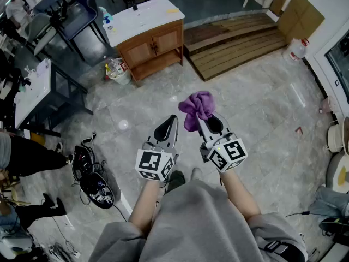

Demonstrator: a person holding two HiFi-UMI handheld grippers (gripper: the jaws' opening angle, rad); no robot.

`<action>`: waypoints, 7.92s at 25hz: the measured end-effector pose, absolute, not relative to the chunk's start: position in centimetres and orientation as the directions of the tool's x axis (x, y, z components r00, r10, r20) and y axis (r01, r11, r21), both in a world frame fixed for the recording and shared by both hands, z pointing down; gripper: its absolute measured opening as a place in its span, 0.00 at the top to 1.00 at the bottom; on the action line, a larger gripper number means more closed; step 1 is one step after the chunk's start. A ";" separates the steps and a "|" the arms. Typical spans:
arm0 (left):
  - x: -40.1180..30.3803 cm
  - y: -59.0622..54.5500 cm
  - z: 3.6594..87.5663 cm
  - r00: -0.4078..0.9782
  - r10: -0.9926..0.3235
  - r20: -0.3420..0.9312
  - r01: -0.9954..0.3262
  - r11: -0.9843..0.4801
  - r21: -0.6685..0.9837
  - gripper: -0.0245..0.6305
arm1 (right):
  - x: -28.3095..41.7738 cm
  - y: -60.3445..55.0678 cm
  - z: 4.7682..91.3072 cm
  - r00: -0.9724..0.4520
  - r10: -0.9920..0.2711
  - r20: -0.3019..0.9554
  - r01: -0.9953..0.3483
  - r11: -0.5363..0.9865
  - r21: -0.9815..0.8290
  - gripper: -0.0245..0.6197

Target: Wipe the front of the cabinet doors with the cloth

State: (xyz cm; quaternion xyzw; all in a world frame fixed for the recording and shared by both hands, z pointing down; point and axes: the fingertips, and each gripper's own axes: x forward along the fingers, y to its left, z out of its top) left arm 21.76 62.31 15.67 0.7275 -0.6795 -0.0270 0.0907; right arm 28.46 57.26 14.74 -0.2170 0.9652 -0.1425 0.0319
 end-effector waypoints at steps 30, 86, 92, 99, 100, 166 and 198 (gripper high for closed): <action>25.7 62.4 16.3 -0.025 -0.992 0.122 -0.993 0.038 0.112 0.94 | 32.1 56.1 17.2 -0.925 -0.380 -0.021 -0.353 0.876 -0.329 0.83; -0.5 39.7 21.3 0.129 -0.967 0.219 -0.972 -0.080 0.220 0.94 | 7.7 33.3 21.9 -0.834 -0.542 0.097 -0.533 0.751 -0.390 0.83; -1.9 35.1 21.5 0.123 -0.965 0.231 -0.973 -0.072 0.217 0.94 | 6.2 28.8 22.5 -0.841 -0.530 0.107 -0.525 0.753 -0.397 0.83; -2.8 30.1 22.0 0.128 -0.957 0.259 -0.975 -0.073 0.210 0.94 | 5.1 24.0 23.0 -0.846 -0.522 0.107 -0.515 0.750 -0.416 0.83; -2.8 29.5 22.0 0.130 -0.956 0.262 -0.975 -0.076 0.209 0.94 | 5.0 23.5 23.0 -0.848 -0.520 0.106 -0.512 0.750 -0.418 0.83; -23.9 5.9 41.1 0.336 -0.749 0.571 -0.941 -0.245 0.233 0.95 | -17.8 2.9 45.1 -0.734 -0.587 0.342 -0.622 0.380 -0.684 0.83; -25.0 4.9 49.9 0.267 -0.693 0.670 -0.963 -0.211 0.165 0.95 | -22.5 -1.9 57.6 -0.736 -0.614 0.285 -0.515 0.235 -0.824 0.83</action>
